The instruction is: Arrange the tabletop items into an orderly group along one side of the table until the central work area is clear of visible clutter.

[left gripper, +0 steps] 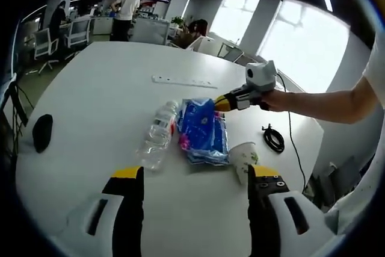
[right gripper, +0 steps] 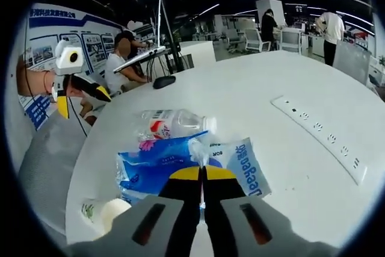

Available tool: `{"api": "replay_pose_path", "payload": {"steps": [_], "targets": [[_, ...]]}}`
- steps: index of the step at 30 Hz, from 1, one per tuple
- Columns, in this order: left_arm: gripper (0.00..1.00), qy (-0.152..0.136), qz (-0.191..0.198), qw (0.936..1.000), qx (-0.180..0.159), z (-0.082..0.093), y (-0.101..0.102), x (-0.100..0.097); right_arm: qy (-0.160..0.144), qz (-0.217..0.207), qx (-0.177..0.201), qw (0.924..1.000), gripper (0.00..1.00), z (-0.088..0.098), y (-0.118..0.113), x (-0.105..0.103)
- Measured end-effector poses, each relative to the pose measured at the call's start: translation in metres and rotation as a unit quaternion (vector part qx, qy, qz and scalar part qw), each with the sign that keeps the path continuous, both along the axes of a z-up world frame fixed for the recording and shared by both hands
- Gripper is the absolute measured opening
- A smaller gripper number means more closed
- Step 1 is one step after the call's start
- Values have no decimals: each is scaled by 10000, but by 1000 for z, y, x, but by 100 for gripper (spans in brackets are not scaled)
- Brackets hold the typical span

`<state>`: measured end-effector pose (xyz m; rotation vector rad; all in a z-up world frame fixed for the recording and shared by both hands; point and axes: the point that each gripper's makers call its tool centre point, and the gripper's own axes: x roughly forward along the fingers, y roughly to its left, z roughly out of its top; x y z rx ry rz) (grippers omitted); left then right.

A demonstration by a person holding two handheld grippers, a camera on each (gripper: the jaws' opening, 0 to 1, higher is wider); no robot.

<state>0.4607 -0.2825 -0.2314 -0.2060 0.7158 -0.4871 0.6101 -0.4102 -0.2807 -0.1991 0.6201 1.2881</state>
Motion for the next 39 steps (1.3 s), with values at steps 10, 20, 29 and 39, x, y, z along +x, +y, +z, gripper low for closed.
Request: {"api": "replay_pose_path", "payload": {"steps": [10,20,29,39], "targets": [[71,-113,-83,9999,-9,9,-6,3,-70,-290,194,9994,0,20,-8,-2],[71,-259,-204,9995,-31,22,-19,9,-160,-676,400,9968,0,45,-18,-4],[68,-380,-251,9989,-49,35,-28,17,-377,-1098,523,9919,0,68,-28,-3],[66,-492,-313,9983,23,47,-49,37,-563,-1772,983,9776,0,104,-40,0]]}}
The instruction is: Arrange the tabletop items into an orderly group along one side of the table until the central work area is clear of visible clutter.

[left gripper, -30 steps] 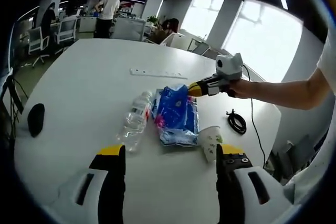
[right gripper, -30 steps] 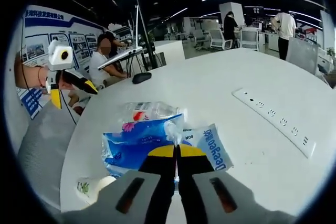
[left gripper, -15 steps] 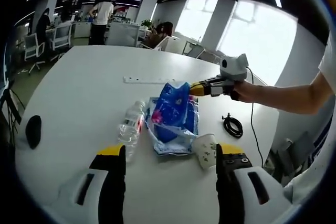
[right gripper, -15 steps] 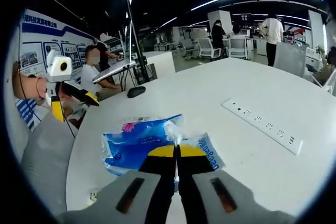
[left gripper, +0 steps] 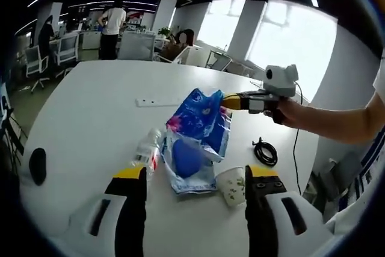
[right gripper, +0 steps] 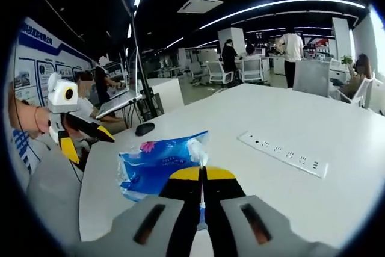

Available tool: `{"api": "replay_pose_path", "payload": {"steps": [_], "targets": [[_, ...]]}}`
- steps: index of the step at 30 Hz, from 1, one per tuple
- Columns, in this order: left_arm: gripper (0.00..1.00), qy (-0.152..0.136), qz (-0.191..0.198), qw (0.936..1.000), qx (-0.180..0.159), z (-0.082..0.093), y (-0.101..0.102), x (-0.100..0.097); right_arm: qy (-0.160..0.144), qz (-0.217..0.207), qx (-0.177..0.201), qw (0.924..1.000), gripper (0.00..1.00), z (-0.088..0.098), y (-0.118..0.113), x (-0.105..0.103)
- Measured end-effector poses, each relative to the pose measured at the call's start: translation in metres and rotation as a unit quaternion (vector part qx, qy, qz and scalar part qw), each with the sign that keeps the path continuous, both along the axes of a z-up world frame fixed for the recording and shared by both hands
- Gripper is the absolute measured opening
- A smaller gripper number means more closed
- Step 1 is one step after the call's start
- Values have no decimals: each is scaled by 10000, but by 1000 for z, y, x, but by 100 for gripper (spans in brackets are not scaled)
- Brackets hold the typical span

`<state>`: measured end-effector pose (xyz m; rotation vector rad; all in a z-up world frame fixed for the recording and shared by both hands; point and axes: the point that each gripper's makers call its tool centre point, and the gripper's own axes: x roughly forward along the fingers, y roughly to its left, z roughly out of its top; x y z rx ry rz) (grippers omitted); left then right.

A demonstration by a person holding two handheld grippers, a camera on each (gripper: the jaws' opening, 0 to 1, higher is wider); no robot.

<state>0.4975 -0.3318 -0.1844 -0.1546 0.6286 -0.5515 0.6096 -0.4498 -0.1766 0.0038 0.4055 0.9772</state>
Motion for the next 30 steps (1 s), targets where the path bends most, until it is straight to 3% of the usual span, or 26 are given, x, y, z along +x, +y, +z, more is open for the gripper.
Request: {"api": "replay_pose_path", "payload": {"steps": [17,30], "targets": [[50,-257,-148,9996,-32,19,-58,39,-277,-987,419,9939,0,39,-44,-5],[26,-408,-420,9982,-90,33,-111,51,-425,-1669,571,9834,0,53,-95,-19]]}}
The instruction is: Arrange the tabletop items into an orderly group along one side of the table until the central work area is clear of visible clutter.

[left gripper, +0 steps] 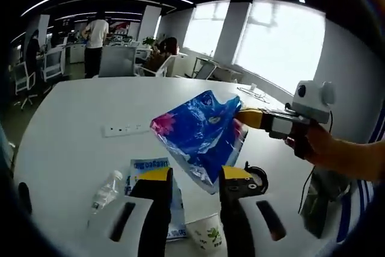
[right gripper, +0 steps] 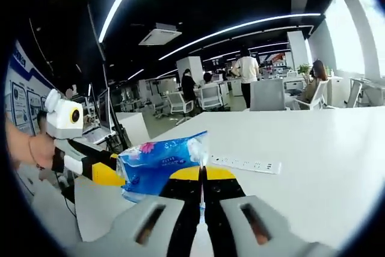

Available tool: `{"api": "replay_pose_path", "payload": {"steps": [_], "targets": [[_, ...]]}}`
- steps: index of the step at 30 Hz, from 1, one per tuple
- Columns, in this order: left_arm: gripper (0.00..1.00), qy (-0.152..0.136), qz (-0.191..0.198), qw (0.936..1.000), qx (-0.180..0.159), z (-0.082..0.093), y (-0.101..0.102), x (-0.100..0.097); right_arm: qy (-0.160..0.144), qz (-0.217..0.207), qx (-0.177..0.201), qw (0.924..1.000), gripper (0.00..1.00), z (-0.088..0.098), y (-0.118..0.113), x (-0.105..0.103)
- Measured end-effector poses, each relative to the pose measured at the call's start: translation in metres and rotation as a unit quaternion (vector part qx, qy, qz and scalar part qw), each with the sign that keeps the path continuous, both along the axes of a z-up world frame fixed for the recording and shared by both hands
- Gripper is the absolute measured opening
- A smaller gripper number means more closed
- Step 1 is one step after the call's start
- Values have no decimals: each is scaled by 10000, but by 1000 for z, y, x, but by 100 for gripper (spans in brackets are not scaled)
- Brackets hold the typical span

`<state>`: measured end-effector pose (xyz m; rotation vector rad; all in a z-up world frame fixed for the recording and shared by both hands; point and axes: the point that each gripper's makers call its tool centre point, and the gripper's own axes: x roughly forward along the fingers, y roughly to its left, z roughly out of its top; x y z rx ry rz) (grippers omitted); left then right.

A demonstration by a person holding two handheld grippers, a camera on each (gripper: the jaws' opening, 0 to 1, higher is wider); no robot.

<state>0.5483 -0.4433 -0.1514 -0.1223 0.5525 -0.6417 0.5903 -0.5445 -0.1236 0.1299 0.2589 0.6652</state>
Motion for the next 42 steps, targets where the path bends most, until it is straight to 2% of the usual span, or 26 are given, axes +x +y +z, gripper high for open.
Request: {"api": "replay_pose_path", "payload": {"steps": [4,13,21,31,42], "targets": [[15,2,-85,10000,17,1,-12,0,-23,-143,26,9999,0,2,-14,-5],[10,-93,-433,9990,105,3,-45,-1,21,-455,63,9989,0,1,-49,-18],[3,-73,-634,9979,108,1,-65,-2,91,-587,-8,9982,0,-3,-70,-29],[0,-126,-876,9960,79,4,-96,3,113,-801,-52,9967,0,-2,-102,-35],[0,-142,-1121,9936,81,5,-132,13,93,-969,-235,9950,0,-2,-138,-29]]}}
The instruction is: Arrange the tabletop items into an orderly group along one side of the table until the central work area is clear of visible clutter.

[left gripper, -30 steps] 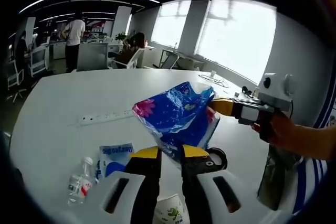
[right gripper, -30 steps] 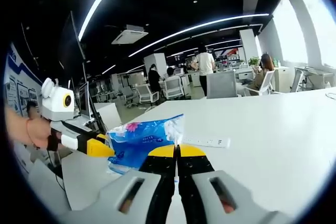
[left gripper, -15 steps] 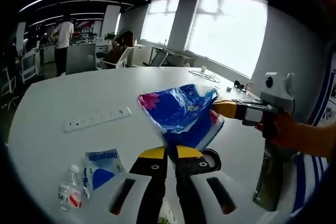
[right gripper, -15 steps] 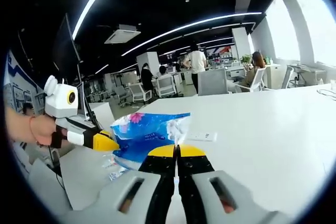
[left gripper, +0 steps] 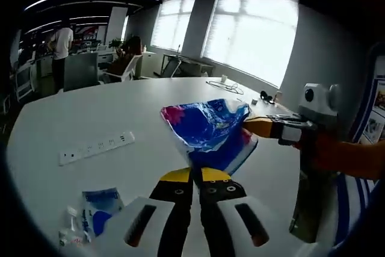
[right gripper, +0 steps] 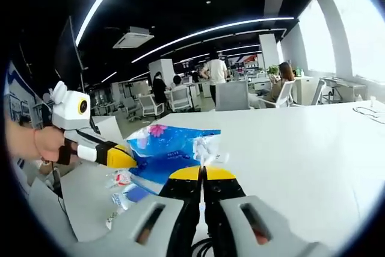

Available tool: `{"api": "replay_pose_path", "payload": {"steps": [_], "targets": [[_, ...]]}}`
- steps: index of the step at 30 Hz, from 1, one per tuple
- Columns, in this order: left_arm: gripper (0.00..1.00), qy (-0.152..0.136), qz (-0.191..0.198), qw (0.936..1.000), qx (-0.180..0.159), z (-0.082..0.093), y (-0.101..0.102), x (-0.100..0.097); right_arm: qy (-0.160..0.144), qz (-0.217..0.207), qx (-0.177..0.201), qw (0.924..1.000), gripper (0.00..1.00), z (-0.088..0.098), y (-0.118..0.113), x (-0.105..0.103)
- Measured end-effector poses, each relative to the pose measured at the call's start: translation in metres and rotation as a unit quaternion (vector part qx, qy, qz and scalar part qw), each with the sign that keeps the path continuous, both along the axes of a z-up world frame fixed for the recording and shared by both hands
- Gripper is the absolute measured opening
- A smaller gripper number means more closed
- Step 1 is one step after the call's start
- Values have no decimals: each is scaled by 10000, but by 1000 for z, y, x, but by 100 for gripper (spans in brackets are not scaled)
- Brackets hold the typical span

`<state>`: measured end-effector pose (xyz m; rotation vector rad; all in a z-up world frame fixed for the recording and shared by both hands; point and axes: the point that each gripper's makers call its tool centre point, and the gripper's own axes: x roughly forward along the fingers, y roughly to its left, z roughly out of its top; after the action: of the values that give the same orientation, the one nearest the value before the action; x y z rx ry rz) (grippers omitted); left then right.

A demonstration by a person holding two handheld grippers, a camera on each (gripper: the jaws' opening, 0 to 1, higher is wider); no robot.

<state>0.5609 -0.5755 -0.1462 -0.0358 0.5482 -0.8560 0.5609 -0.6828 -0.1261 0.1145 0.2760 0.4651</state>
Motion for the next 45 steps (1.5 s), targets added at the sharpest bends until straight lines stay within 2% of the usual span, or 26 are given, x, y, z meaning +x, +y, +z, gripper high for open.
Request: {"api": "replay_pose_path", "payload": {"steps": [5,19,28,41,45], "targets": [[0,24,-101,9999,40,-4,-13,7,87,-95,39,9999,0,-7,-13,5],[0,269,-234,9992,186,-33,-41,24,346,-236,-138,9990,0,-37,-40,21],[0,501,-265,9976,401,-64,-51,34,589,-281,-131,9978,0,-64,-48,31],[0,891,-223,9932,711,-114,-60,44,1033,-370,20,9940,0,-113,-55,43],[0,981,-184,9923,733,-124,-61,48,1154,-376,20,9926,0,-126,-58,46]]}}
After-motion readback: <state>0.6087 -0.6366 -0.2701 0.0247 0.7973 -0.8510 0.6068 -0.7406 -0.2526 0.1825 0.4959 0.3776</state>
